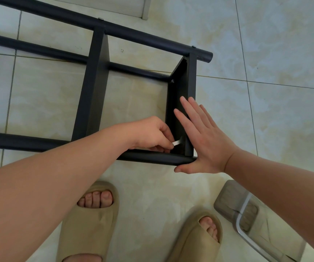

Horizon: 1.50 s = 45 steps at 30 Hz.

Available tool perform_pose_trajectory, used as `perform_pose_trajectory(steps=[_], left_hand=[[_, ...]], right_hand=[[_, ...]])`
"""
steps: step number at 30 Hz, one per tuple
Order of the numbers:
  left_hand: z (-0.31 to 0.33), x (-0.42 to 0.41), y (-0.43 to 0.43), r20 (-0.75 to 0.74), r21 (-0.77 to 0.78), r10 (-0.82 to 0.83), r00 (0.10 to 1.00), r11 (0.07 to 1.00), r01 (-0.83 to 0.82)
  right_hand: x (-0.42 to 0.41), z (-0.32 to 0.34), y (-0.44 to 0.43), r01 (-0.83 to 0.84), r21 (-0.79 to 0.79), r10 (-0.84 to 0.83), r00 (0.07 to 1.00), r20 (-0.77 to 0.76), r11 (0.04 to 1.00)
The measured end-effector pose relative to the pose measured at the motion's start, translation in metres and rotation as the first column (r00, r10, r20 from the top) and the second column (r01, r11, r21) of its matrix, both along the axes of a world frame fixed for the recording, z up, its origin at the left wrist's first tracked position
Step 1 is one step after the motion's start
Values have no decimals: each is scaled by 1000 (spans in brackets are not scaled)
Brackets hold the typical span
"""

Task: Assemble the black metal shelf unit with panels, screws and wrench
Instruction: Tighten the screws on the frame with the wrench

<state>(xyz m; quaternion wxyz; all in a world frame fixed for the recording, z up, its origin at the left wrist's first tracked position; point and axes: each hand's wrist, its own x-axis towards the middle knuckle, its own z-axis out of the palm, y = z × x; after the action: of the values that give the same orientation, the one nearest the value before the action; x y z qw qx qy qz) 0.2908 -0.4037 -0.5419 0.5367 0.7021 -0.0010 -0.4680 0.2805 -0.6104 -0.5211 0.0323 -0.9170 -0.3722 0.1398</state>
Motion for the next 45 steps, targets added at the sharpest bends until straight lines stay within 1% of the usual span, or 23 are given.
perform_pose_trajectory(steps=[4, 6, 7, 9, 12, 14, 17, 20, 23, 27, 32, 39, 45], left_hand=[[1, 4, 0, 45, 37, 37, 998, 999, -39], [2, 5, -2, 18, 20, 58, 998, 998, -59], [2, 5, -3, -21, -5, 82, 996, 997, -82], [3, 5, -4, -145, -75, 135, 980, 986, -147], [4, 6, -6, -362, -149, 171, 917, 960, -237], [3, 6, -7, -427, -182, 199, 882, 937, -299], [1, 6, -8, -404, -196, 251, 880, 916, -351], [0, 5, -9, -341, -168, 248, 907, 933, -318], [0, 4, -9, -316, -174, 257, 913, 931, -322], [0, 4, -8, -324, -176, 286, 902, 918, -354], [3, 4, -7, -335, -151, 254, 908, 936, -317], [4, 5, -8, -275, -154, 301, 913, 924, -351], [2, 4, -8, -305, -153, 251, 919, 939, -307]], right_hand=[[0, 0, 0, 1, 3, -1, 1000, -4, 1000], [0, 0, 0, 2, 4, -2, 1000, -8, 1000], [0, 0, 0, 2, 5, -2, 1000, -8, 1000], [0, 0, 0, 1, 10, -1, 1000, -3, 1000], [0, -1, 0, 0, 24, 0, 1000, 7, 1000], [0, -1, 0, 0, 28, 0, 1000, 7, 1000], [0, 0, 0, -2, 21, 2, 1000, 10, 1000], [0, 0, 0, -3, 19, 3, 1000, 10, 1000], [0, 0, 0, -2, 19, 2, 1000, 10, 1000], [0, 0, 1, -2, 22, 1, 1000, 9, 1000], [0, 0, 0, -4, 28, 4, 1000, 10, 1000], [0, -1, 0, 0, 34, 0, 1000, 9, 999], [0, 0, 0, 0, 22, 0, 1000, 8, 1000]])
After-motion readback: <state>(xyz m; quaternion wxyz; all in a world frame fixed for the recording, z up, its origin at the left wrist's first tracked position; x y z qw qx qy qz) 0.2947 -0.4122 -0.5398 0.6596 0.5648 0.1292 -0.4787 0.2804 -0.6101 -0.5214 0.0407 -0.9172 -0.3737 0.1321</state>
